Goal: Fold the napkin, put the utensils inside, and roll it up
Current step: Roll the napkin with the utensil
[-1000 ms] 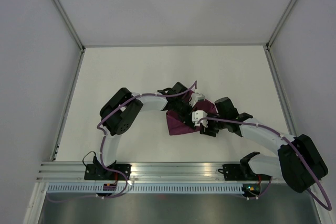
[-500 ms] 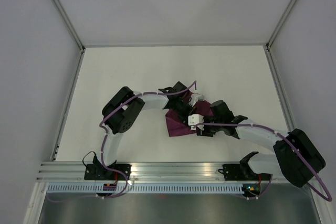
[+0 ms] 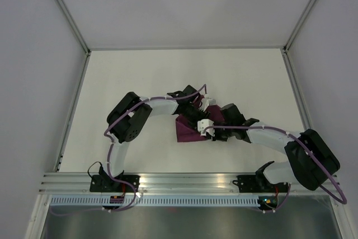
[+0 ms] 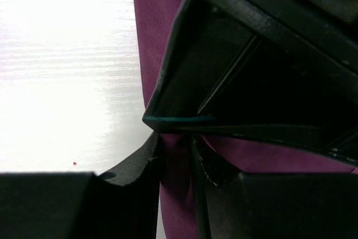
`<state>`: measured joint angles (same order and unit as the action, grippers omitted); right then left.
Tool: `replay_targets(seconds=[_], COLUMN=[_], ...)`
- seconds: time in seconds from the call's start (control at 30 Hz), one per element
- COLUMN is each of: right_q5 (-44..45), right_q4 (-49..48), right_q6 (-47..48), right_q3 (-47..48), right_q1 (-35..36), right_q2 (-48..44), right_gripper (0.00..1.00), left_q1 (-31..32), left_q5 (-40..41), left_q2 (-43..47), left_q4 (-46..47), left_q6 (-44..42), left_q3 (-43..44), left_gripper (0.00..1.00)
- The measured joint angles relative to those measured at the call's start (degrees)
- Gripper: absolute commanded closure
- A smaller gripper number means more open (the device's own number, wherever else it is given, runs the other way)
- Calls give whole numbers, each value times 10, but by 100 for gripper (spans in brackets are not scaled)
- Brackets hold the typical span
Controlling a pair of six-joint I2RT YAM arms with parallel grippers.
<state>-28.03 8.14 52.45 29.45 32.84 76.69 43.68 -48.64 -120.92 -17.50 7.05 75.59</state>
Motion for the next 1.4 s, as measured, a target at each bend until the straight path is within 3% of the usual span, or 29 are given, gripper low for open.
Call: replay_targets(seconds=[0.33, 0.53, 0.8, 1.07, 1.2, 1.4], right_q5=[-80, -155, -222, -261, -268, -268], right_q4=[103, 218, 376, 492, 535, 573], right_q6=[33, 78, 136, 156, 156, 155], right_q3=[88, 182, 297, 347, 358, 368], right_q1=[-57, -118, -152, -172, -176, -177], right_q2=[82, 176, 293, 366, 390, 413], right_gripper=[86, 86, 86, 86, 85, 86], left_q1=[-31, -58, -47, 113, 187, 231], left_q5=[94, 189, 302, 450, 505, 541], left_q2=[67, 169, 331, 380, 348, 263], left_q4=[36, 103, 220, 310, 345, 369], left_q6=[62, 108, 115, -35, -122, -218], left_q3=[-36, -125, -262, -340, -341, -330], left_gripper=[48, 48, 46, 42, 40, 39])
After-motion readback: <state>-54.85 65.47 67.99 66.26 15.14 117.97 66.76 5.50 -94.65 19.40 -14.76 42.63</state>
